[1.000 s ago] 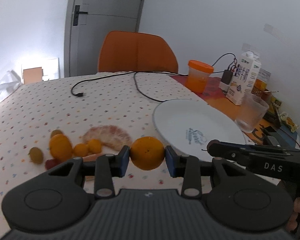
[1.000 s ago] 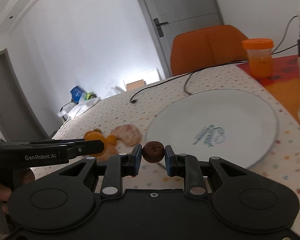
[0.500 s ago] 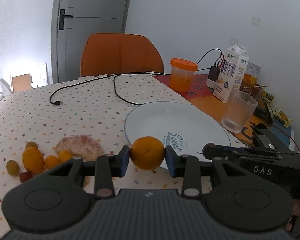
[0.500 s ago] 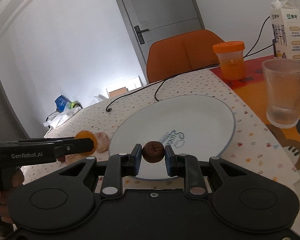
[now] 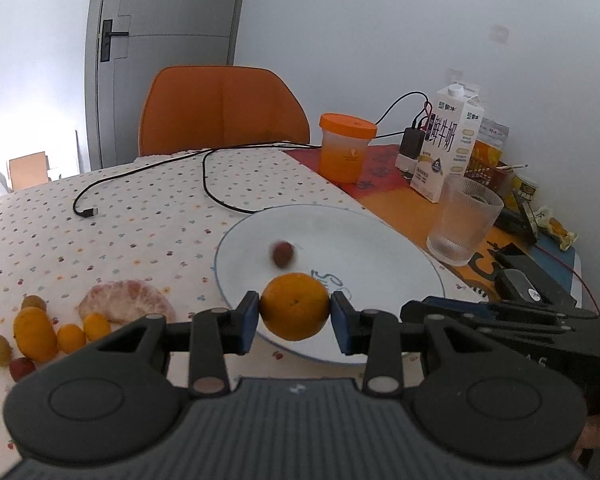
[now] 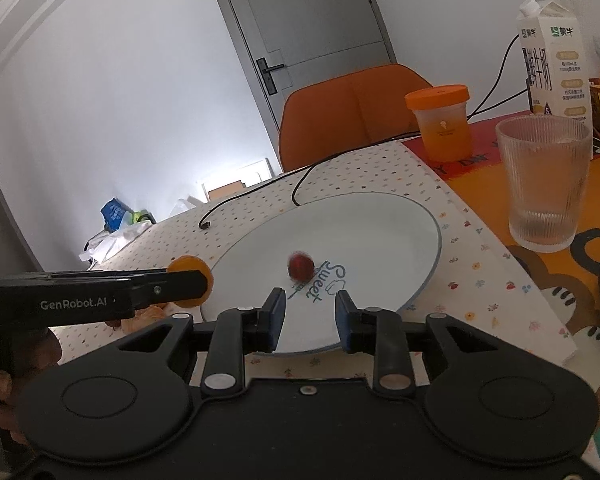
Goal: Organize fruits
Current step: 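Carry both fruits over the white plate and open both tools to drop them, then move the right tool to the peeled tangerine while the left tool approaches the yellow-green plum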
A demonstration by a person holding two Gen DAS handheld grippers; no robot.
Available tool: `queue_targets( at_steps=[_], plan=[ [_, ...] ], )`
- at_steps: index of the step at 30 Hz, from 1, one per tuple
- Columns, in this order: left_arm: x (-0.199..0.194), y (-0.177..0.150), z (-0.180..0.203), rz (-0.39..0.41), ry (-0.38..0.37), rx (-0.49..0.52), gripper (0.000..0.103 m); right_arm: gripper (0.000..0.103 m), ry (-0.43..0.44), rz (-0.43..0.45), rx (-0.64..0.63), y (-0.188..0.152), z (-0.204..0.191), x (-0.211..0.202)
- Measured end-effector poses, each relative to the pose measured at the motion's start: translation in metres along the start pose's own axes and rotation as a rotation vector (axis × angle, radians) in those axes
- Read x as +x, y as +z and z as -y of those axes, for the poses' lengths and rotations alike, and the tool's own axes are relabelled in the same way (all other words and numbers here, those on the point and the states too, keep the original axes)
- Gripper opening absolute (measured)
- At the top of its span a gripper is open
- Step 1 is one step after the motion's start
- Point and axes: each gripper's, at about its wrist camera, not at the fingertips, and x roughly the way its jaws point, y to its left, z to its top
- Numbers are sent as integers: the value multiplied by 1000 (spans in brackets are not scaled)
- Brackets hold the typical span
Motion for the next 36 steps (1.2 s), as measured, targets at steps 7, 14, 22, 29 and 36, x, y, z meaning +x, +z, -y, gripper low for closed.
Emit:
queue_targets(
  at_steps=[7,14,22,29,36],
  plan=[
    [-1,4,-1,3,3,-1,40,29,1,6,0,0,1,-1],
    [-8,1,-18,0,43,-40,41,30,11,1,-8,-1,-3,0],
    [-26,-8,-45,4,96,-92,41,31,21,-11,-12,-3,-8,2],
    [-48,-15,-70,19,153,-127,48,35,35,-15,-19,-4,-17,5],
    [-66,-22,-94,32,207,-162,56,35,61,-27,-42,-5,-31,8]
  ],
)
